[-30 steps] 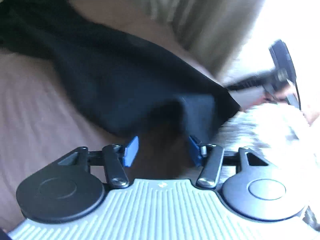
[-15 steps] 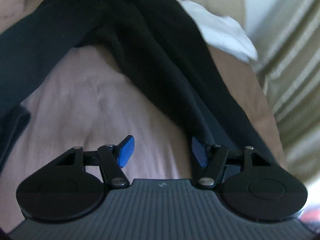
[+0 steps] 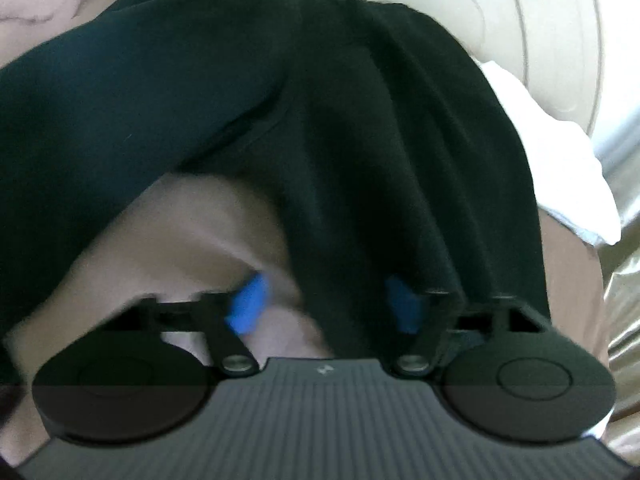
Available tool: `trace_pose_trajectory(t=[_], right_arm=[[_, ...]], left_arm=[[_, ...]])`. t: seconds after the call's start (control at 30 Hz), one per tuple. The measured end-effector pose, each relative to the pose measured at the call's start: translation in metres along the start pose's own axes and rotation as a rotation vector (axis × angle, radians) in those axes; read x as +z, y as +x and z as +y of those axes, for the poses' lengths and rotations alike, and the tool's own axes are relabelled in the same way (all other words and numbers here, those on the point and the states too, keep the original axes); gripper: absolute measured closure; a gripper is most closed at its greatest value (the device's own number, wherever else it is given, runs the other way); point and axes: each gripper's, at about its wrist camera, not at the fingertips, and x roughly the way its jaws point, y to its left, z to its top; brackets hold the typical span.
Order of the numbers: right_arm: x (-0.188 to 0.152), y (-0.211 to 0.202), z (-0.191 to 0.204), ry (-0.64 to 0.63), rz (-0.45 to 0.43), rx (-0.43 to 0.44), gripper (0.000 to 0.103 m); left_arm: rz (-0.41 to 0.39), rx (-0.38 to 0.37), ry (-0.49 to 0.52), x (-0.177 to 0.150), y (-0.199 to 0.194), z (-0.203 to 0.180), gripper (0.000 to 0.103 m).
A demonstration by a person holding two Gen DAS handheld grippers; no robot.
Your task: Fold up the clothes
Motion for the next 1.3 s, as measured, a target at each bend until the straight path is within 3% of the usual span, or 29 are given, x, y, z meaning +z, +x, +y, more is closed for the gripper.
trace_pose_trajectory(t=[0.1, 0.2, 0.27, 0.33, 0.43, 0.6, 0.73, 0.8, 0.9, 0.93, 1.0, 1.03, 1.17, 1.3], right_arm=[[0.005, 0.003, 0.014, -0.103, -0.003, -0.020, 0.059], [0.009, -0.002, 0.013, -0.121, -0.048, 0.008, 0.063], [0.009, -0.002, 0.011, -0.122, -0.054, -0.007, 0.080], [0.006, 0.002, 0.007, -0.120, -0.049, -0.049, 0.089], [0.001, 0.003, 0.010, -0.142, -0.075, -0.080, 0.095], [-0.004, 0.002, 0.025, -0.228, -0.081, -0.138, 0.096], [0.008, -0.021, 0.040, -0.278, -0.096, -0.079, 0.096], [0.012, -0.027, 0.047, -0.362, -0.073, -0.138, 0.097], [0.011, -0.017, 0.042, -0.402, 0.035, -0.237, 0.097], [0.010, -0.012, 0.040, -0.408, 0.073, -0.269, 0.097], [0.007, -0.003, 0.038, -0.409, 0.105, -0.302, 0.097], [0.007, 0.000, 0.037, -0.397, 0.111, -0.306, 0.097], [0.007, 0.004, 0.033, -0.300, 0.079, -0.325, 0.097], [0.005, 0.000, 0.025, -0.177, 0.019, -0.315, 0.097]], left_arm=[[-0.098, 0.093, 0.081, 0.010, -0.012, -0.010, 0.101], [-0.168, 0.184, 0.148, 0.018, -0.021, -0.016, 0.101], [-0.100, 0.233, 0.136, 0.019, -0.010, -0.001, 0.101], [-0.032, 0.281, 0.125, 0.020, 0.001, 0.013, 0.102], [0.037, 0.390, 0.195, 0.003, 0.007, 0.024, 0.100], [0.099, 0.360, 0.239, -0.015, -0.045, 0.048, 0.098], [0.121, 0.364, 0.276, -0.016, -0.106, 0.066, 0.093], [0.132, 0.366, 0.294, -0.017, -0.136, 0.075, 0.081], [0.130, 0.378, 0.339, -0.015, -0.185, 0.089, 0.069], [0.089, 0.398, 0.379, -0.010, -0.208, 0.096, 0.066], [0.006, 0.431, 0.425, -0.008, -0.253, 0.111, 0.042], [-0.023, 0.449, 0.436, -0.006, -0.271, 0.118, 0.039], [-0.044, 0.482, 0.357, 0.005, -0.292, 0.149, 0.039], [-0.025, 0.414, 0.223, 0.001, -0.276, 0.173, 0.039]])
